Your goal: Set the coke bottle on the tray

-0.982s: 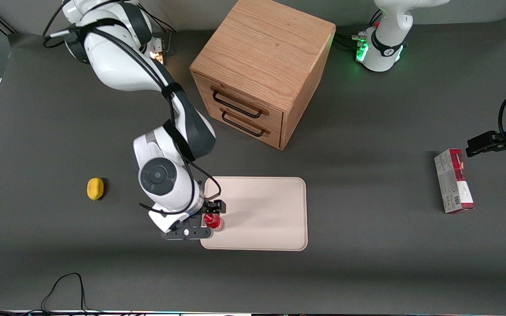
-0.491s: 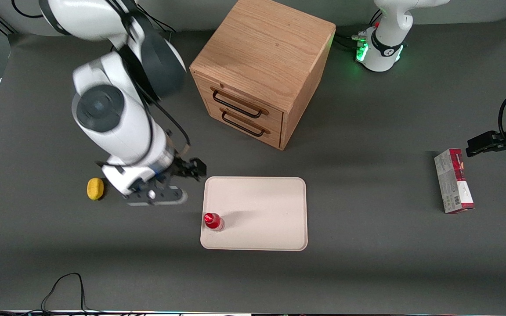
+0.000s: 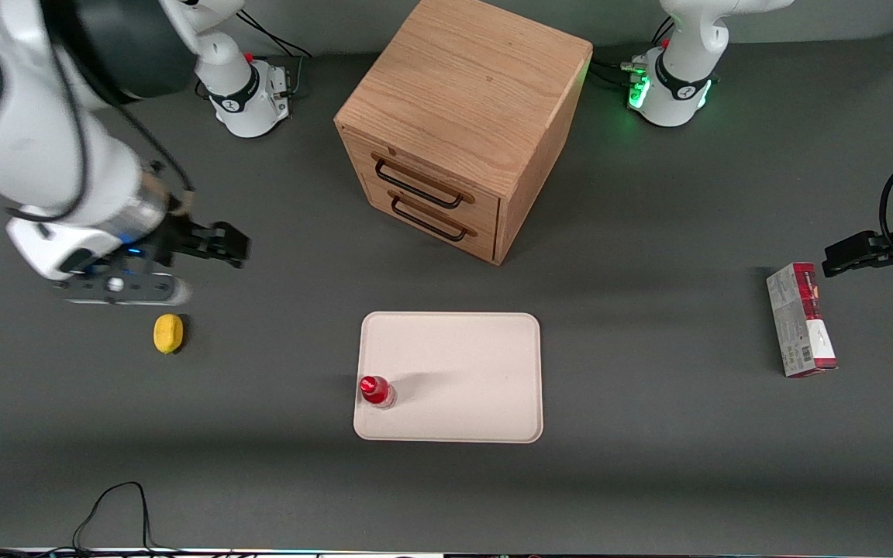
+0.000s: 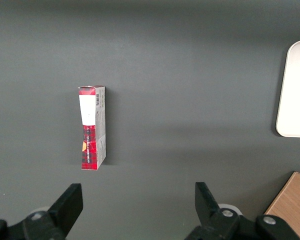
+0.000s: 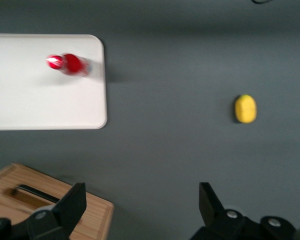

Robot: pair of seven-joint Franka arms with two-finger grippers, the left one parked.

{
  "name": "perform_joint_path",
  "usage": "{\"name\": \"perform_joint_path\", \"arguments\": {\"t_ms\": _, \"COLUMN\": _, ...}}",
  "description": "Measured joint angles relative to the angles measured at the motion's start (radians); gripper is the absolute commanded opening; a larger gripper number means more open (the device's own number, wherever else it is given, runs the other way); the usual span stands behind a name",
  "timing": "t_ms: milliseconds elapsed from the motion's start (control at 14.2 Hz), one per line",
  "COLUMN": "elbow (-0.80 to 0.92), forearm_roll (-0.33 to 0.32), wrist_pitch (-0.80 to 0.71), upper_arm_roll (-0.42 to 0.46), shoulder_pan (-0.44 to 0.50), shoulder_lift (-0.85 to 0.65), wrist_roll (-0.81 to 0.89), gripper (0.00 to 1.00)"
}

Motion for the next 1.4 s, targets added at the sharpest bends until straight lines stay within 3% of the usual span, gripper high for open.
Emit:
{"name": "perform_joint_path", "arguments": {"t_ms": 211, "elbow": -0.196, "forearm_roll": 0.0, "wrist_pitch": 0.084, "upper_arm_roll": -0.027, "shoulder_pan": -0.096, "shoulder_lift": -0.133, "wrist_roll": -0.112, "gripper": 1.0}}
{"name": "perform_joint_path", "arguments": {"t_ms": 421, "elbow": -0.365, "forearm_roll": 0.0, "wrist_pitch": 0.153, "upper_arm_roll": 0.069, "shoulder_pan": -0.277, "shoulder_lift": -0.242, "wrist_roll": -0.196, "gripper": 1.0}}
{"name": "perform_joint_path", "arguments": {"t_ms": 632, "elbow": -0.408, "forearm_roll": 0.0, "wrist_pitch": 0.171, "upper_arm_roll": 0.164, "shoulder_pan": -0.401, "shoulder_lift": -0.273, "wrist_roll": -0.232, "gripper": 1.0}}
{"name": "perform_joint_path", "arguments": {"t_ms": 1404, "elbow": -0.419, "forearm_roll": -0.011, "wrist_pitch": 0.229, "upper_arm_roll": 0.179, "shoulder_pan": -0.431, "shoulder_lift": -0.272, "wrist_roll": -0.249, "gripper": 1.0}}
